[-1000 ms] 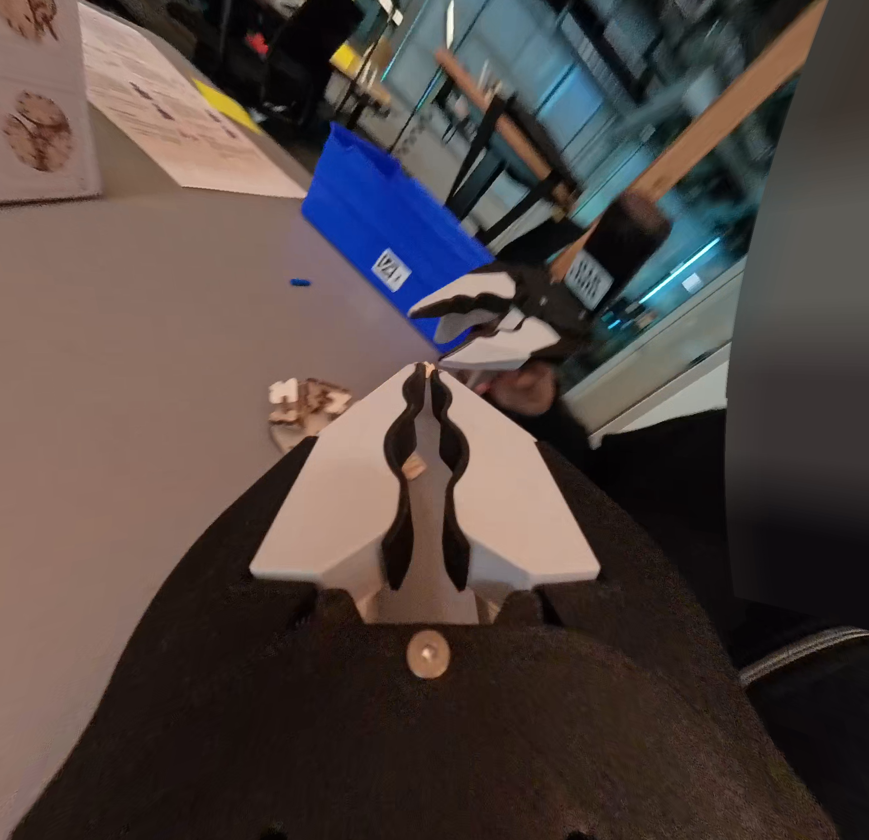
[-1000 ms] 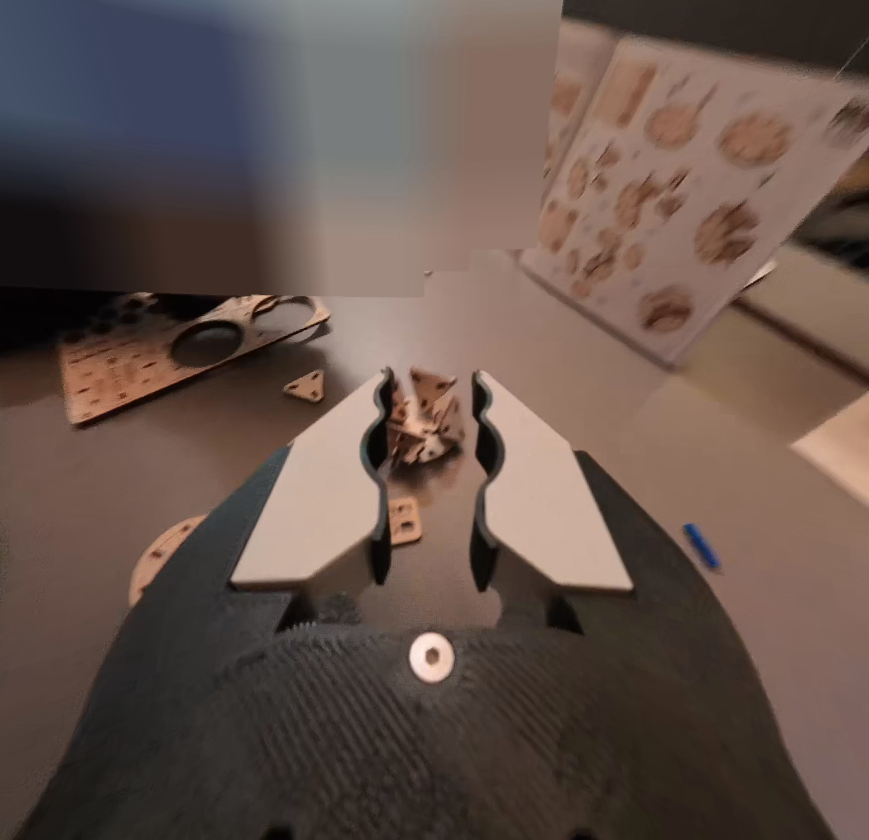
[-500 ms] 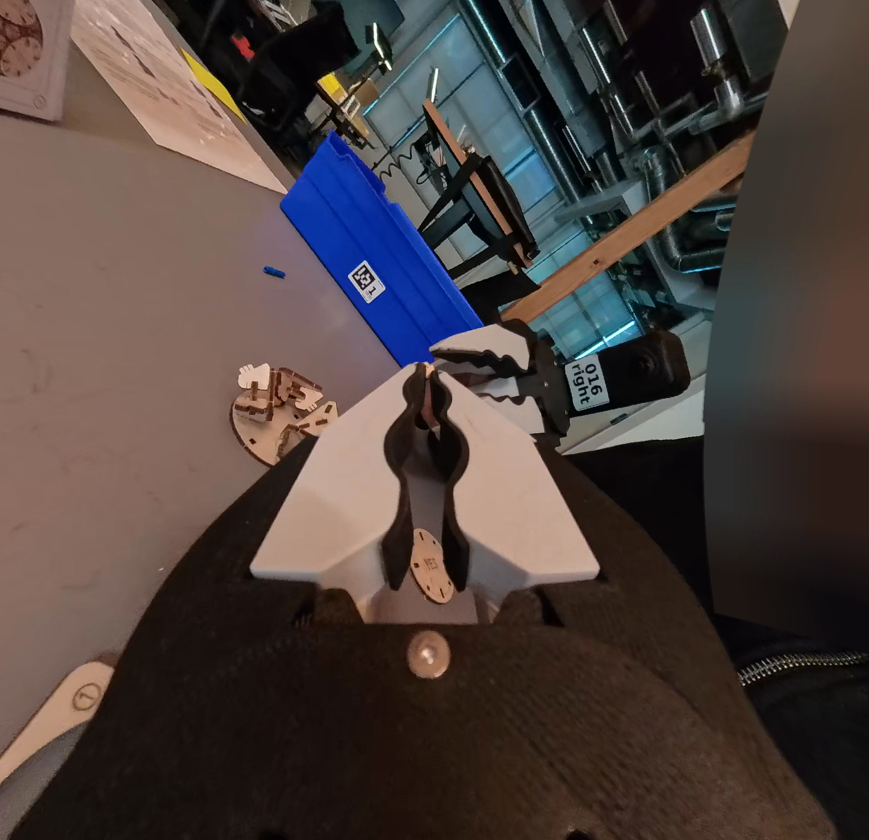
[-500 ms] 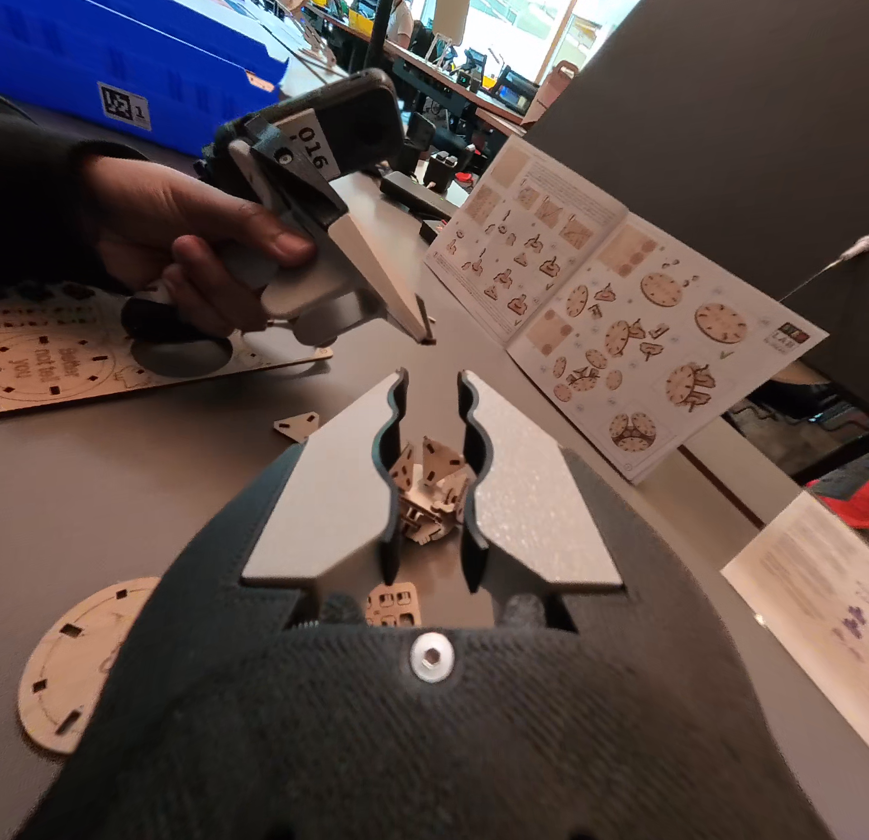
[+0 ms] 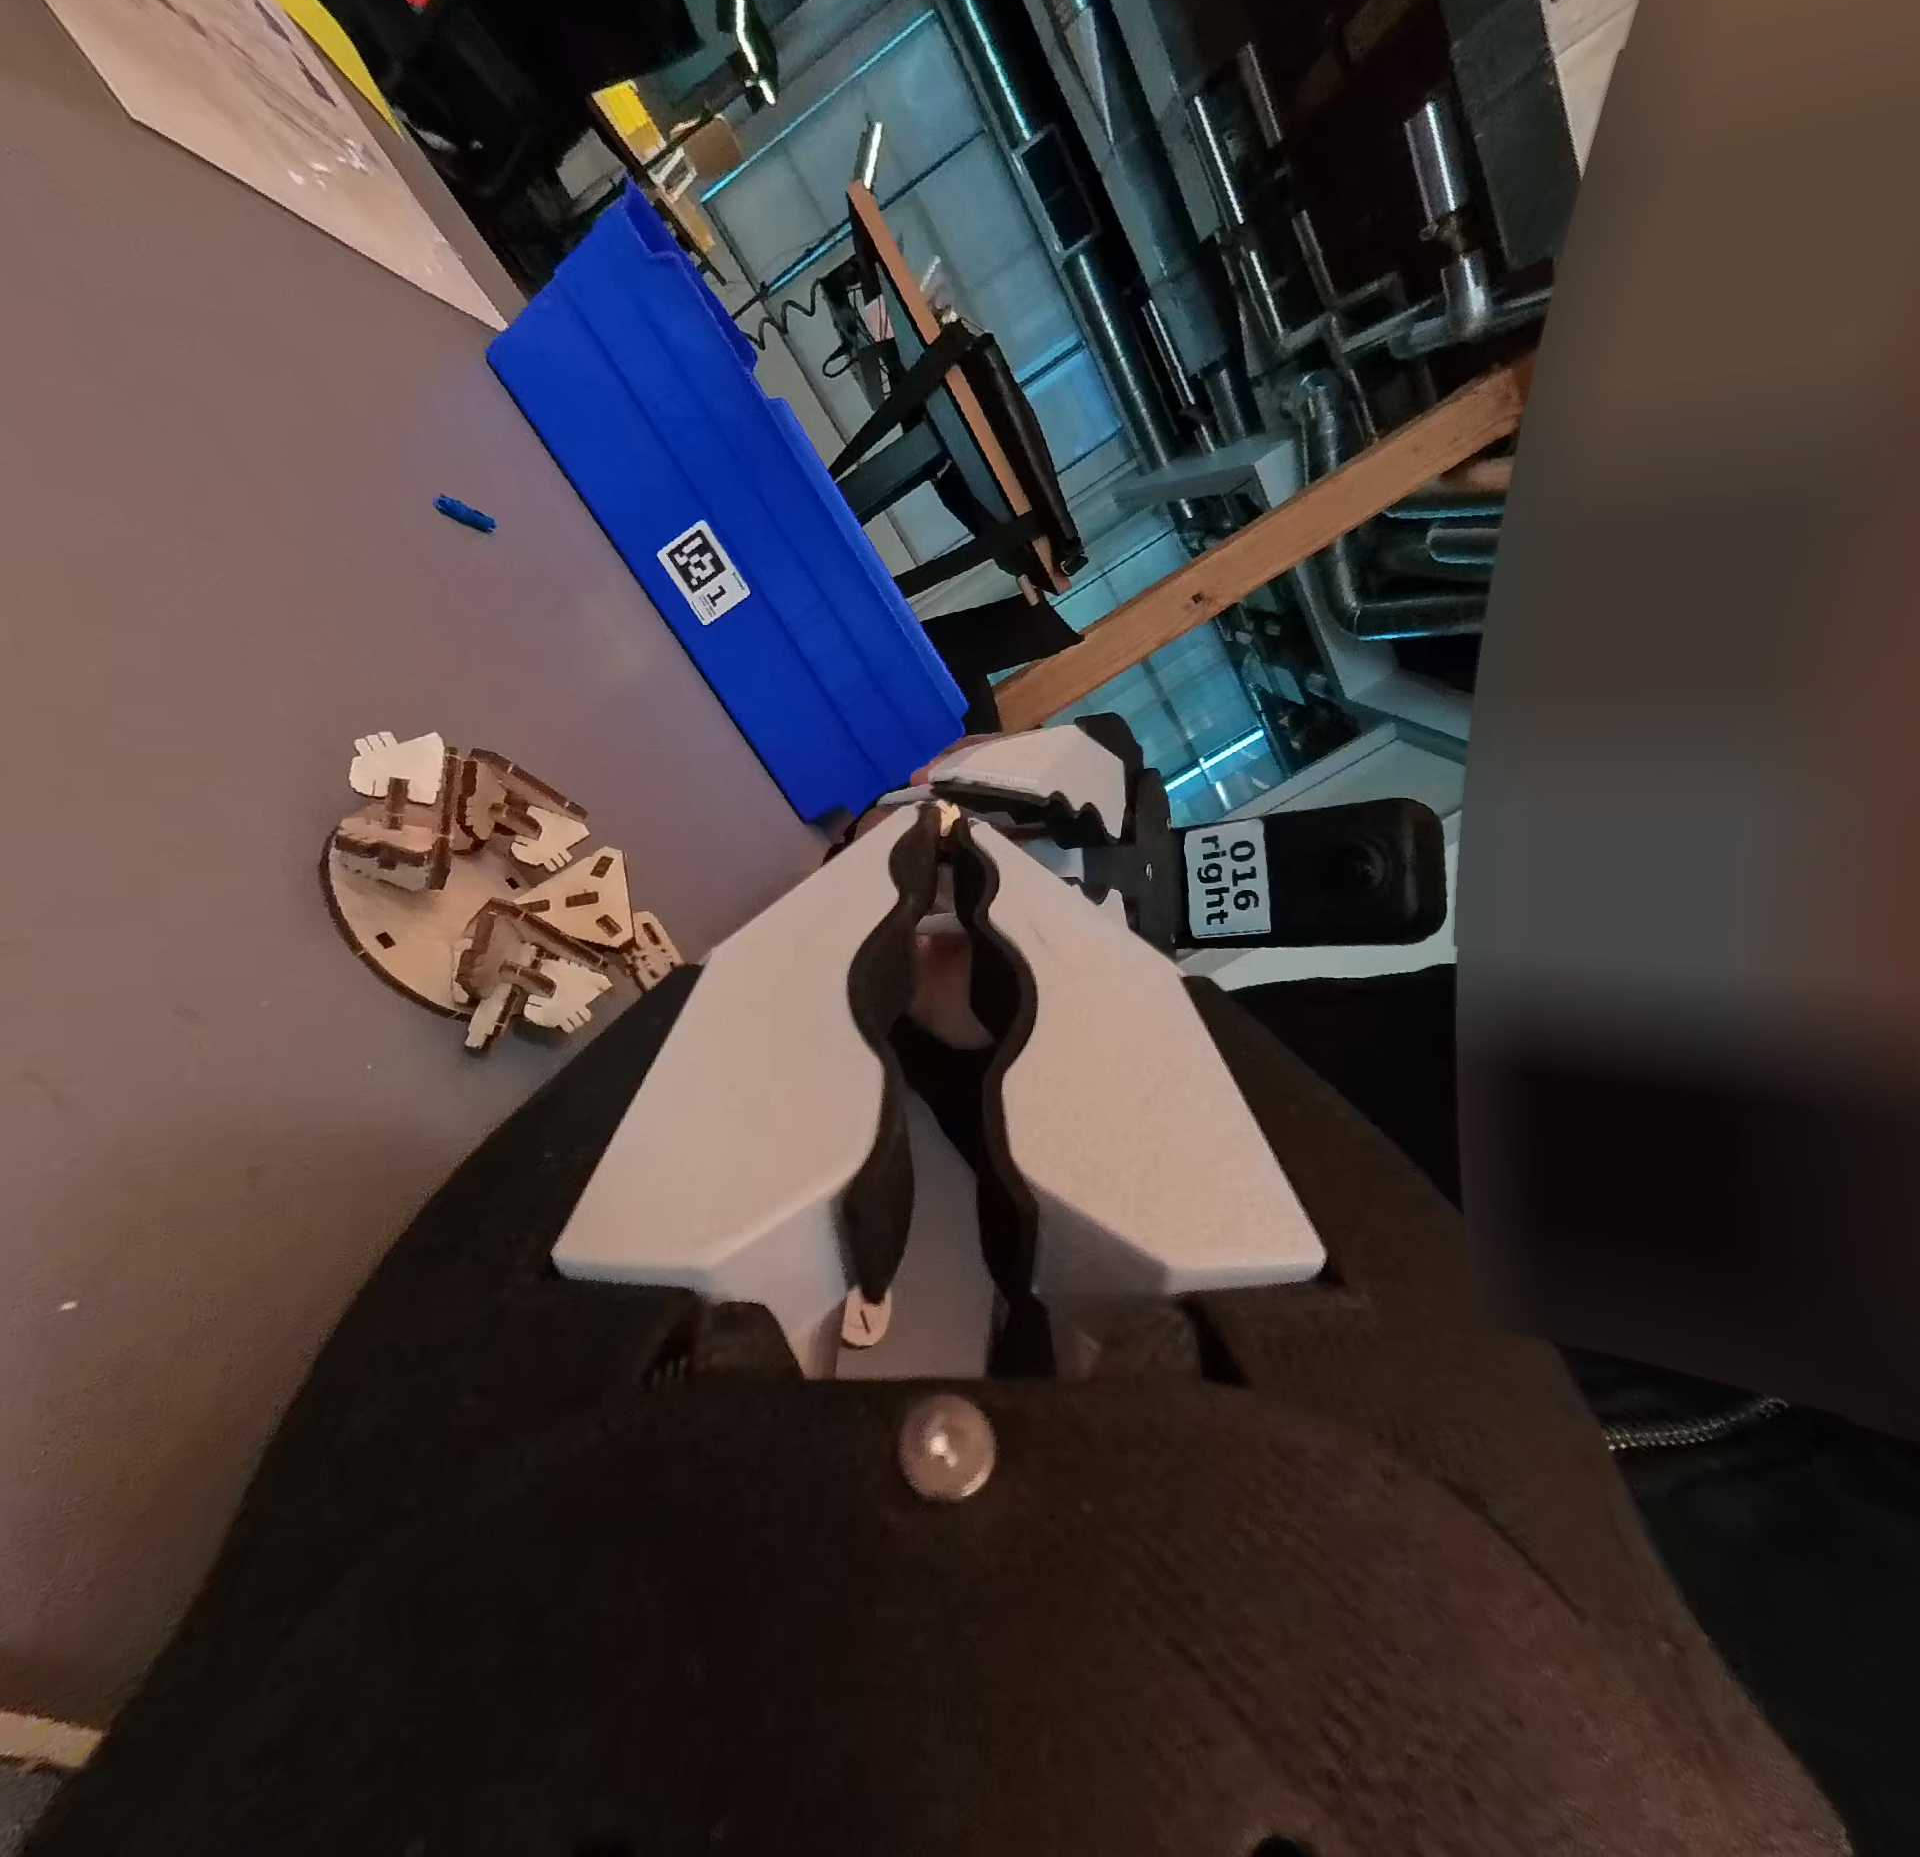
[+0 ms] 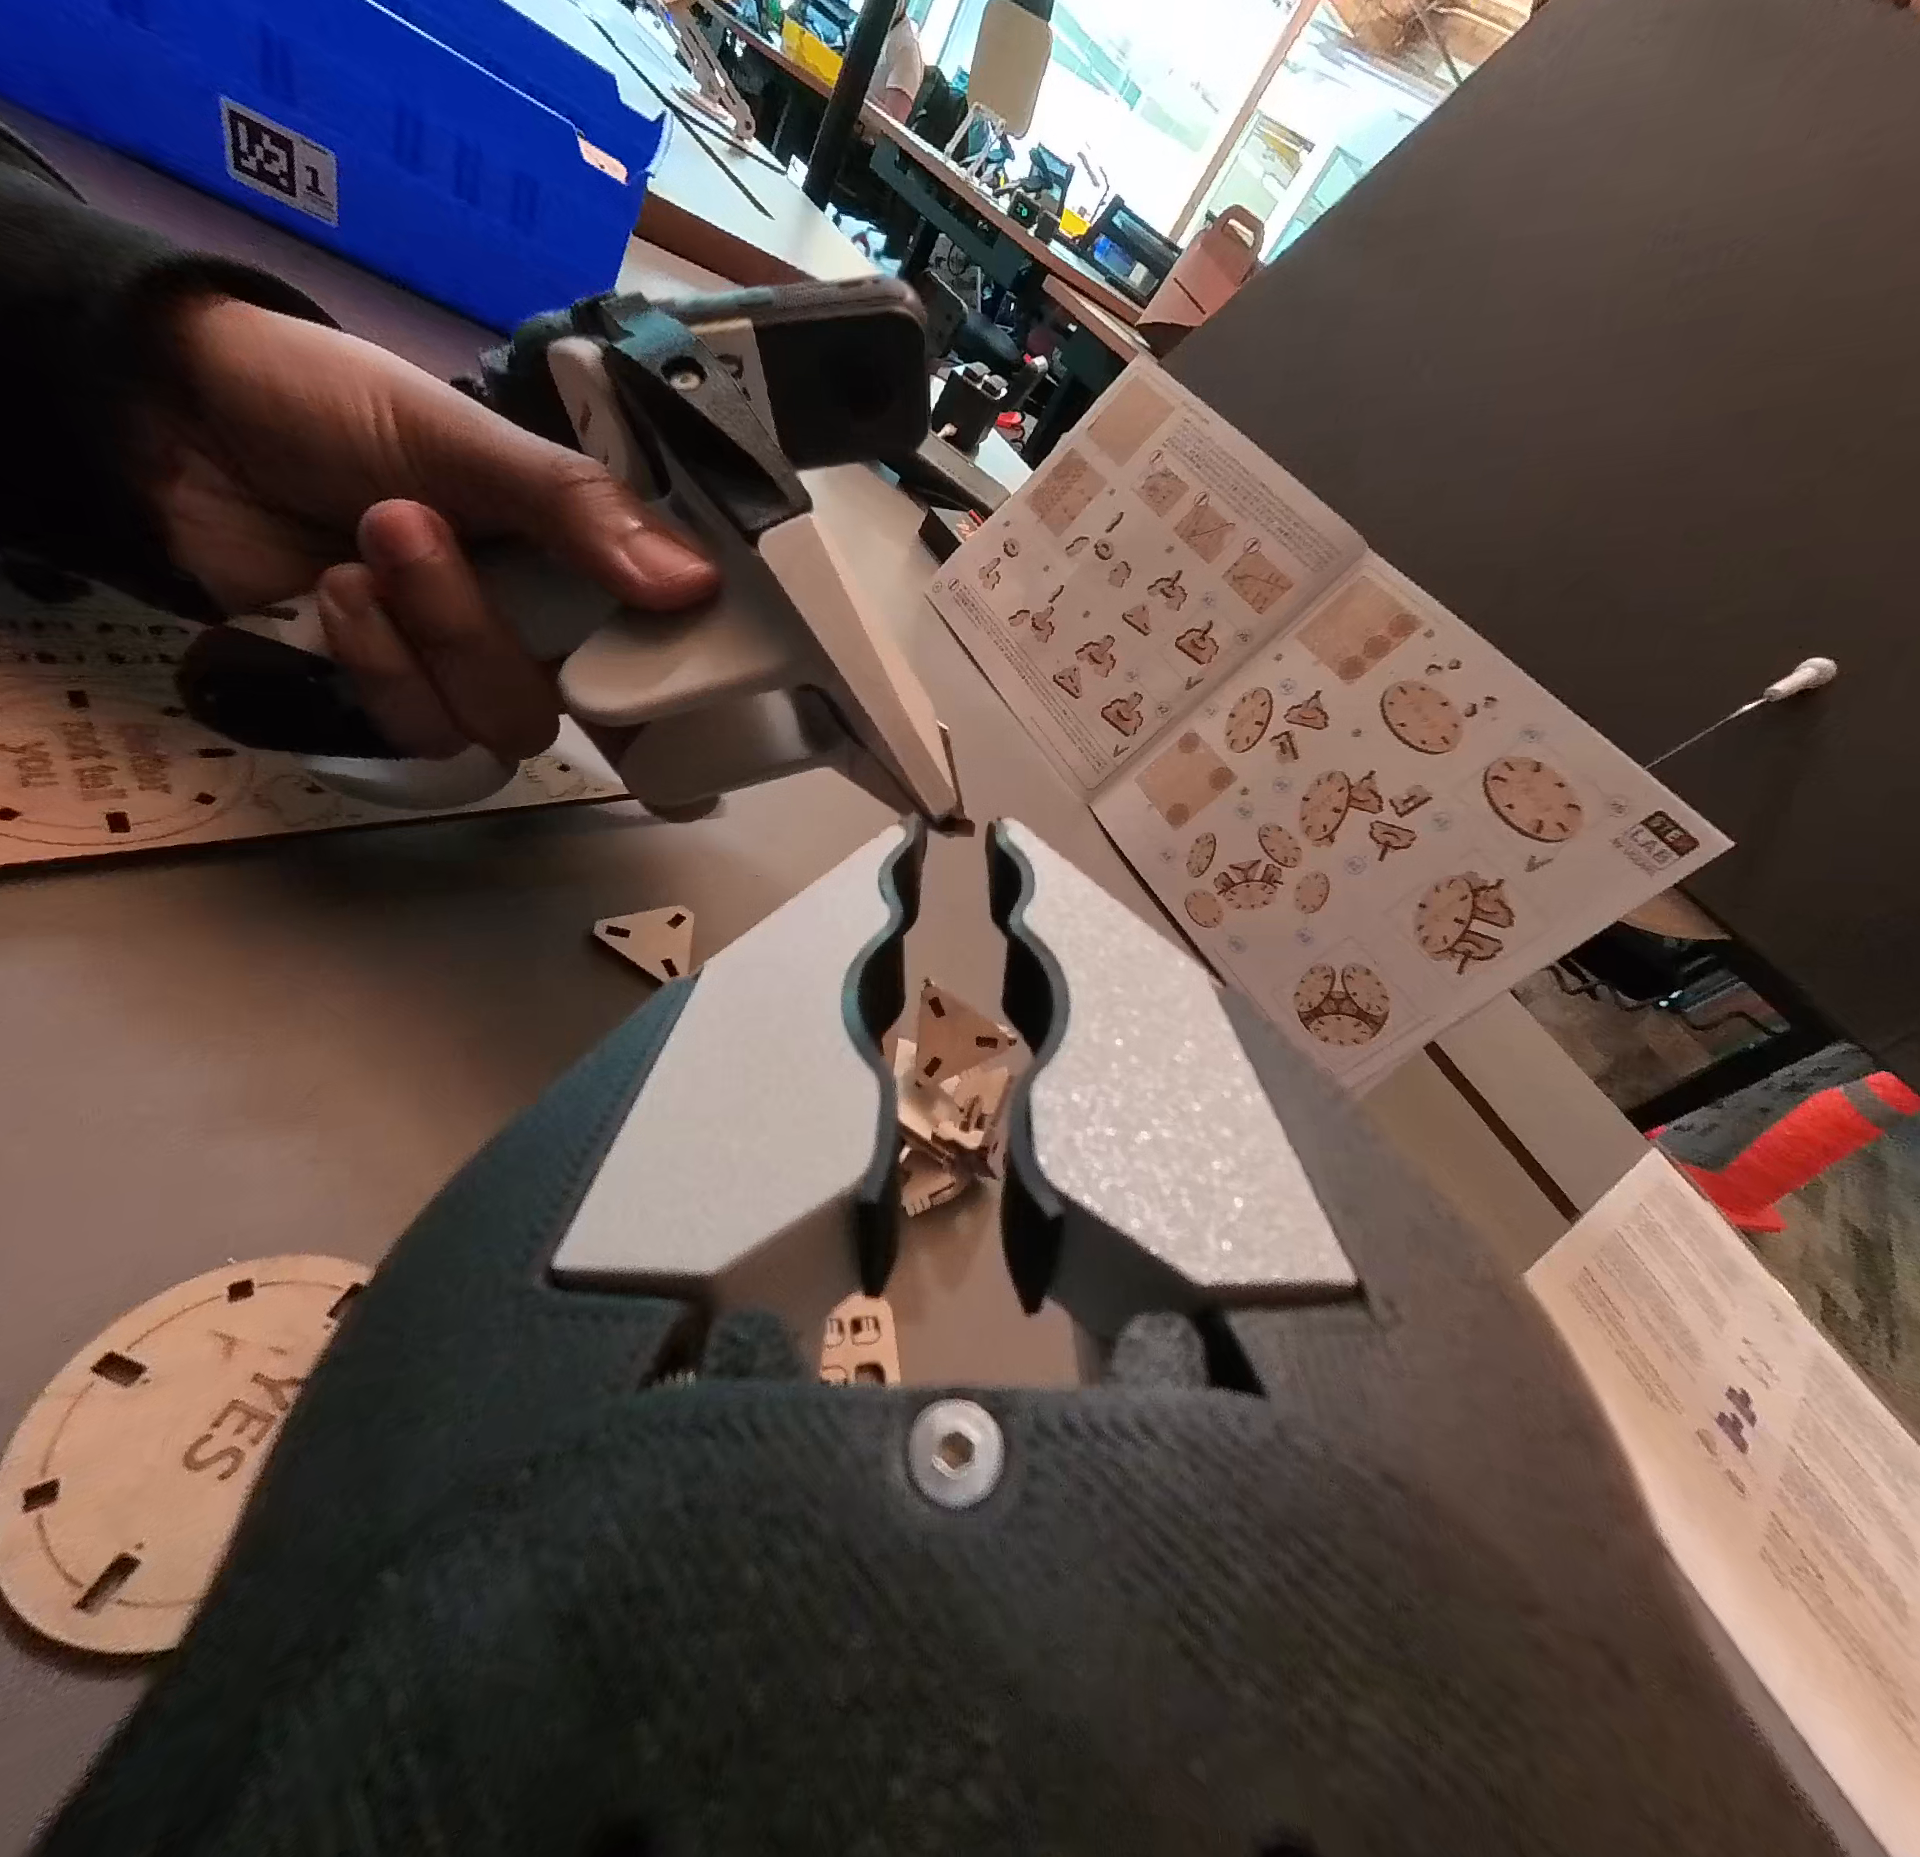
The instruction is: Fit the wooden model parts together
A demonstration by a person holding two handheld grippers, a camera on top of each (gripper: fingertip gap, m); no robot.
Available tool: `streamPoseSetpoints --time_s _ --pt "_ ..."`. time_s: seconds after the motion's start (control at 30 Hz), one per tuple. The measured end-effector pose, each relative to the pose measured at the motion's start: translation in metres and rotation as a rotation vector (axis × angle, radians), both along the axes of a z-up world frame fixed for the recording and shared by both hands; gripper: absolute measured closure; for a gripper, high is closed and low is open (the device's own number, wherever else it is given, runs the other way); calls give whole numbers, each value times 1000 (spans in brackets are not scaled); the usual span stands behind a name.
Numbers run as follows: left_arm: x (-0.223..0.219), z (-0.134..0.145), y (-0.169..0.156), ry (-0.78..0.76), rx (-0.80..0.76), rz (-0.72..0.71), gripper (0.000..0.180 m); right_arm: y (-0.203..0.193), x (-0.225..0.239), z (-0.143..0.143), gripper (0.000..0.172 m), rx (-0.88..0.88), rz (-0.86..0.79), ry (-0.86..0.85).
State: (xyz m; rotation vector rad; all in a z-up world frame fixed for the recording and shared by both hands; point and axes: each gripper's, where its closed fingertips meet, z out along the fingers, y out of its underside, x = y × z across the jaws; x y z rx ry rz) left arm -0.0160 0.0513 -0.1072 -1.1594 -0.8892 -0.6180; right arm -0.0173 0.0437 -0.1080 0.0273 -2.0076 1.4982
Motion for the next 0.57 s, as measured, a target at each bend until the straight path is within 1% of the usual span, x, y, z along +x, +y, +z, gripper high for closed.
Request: streamPoseSetpoints --time_s 0.2,0.33,0.43,0.5,0.57 --pt "2 0 2 -60 56 -30 180 -1 1 -1 165 23 -2 35" --pt "4 0 2 -72 79 -53 180 0 3 -1 167 21 7 31" --pt "1 -1 -1 -59 70 -42 172 -1 4 -1 167 1 29 -13" --pt "1 0 -1 -56 76 -48 170 0 4 1 167 -30 47 -53" --pt "4 2 0 -70 106 -70 166 1 6 4 167 -66 73 -91"
